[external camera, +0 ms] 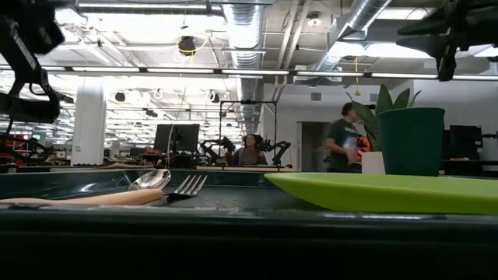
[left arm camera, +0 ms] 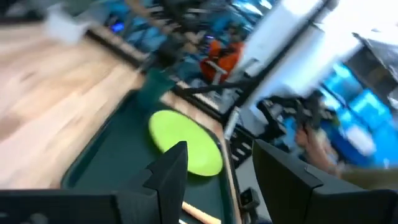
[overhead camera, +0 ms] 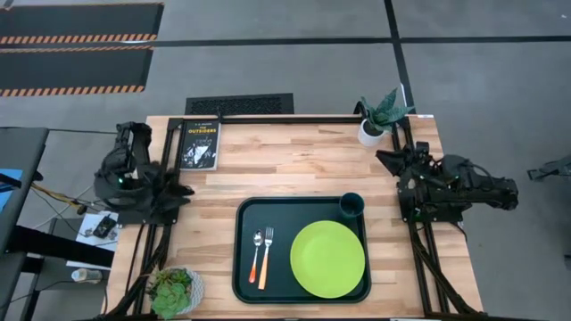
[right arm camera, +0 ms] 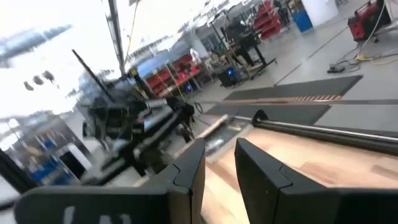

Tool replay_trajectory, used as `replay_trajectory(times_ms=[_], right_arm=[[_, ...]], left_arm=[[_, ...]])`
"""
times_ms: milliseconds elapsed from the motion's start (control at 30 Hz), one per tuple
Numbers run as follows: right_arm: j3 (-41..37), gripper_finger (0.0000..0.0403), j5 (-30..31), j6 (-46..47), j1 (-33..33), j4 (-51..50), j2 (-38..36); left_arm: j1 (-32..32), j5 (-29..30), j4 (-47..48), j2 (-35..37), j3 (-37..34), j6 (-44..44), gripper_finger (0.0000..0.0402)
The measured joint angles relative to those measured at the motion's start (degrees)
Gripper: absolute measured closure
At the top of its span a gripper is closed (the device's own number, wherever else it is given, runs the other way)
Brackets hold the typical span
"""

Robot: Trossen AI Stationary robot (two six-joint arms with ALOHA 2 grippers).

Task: Pick and place plate/cup/fork/spoon on tray
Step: Return to Home Position

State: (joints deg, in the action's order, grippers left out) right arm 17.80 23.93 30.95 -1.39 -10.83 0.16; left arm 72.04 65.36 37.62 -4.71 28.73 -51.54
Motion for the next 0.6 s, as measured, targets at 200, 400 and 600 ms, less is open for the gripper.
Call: replay_trajectory(times_ms=[200,400,600], right_arm=[[0.00,0.0289,0.05,1.41,0.00,0.83,0.00],[0.00,0.0289,-3.41,0.35,-0.23,-2.06,-0.02],[2.18,0.0289,-3.96,-0.73,-3.78,-9.61,-0.02]], left_arm=[[0.01,-28.11,-29.66,0.00,-0.41,43.36,0.0233],[-0.34,-52.50,-39.50,-0.03,-5.88,66.45,0.0233],[-3.77,-44.97,-59.15,1.92,-19.58,62.27,0.0233]])
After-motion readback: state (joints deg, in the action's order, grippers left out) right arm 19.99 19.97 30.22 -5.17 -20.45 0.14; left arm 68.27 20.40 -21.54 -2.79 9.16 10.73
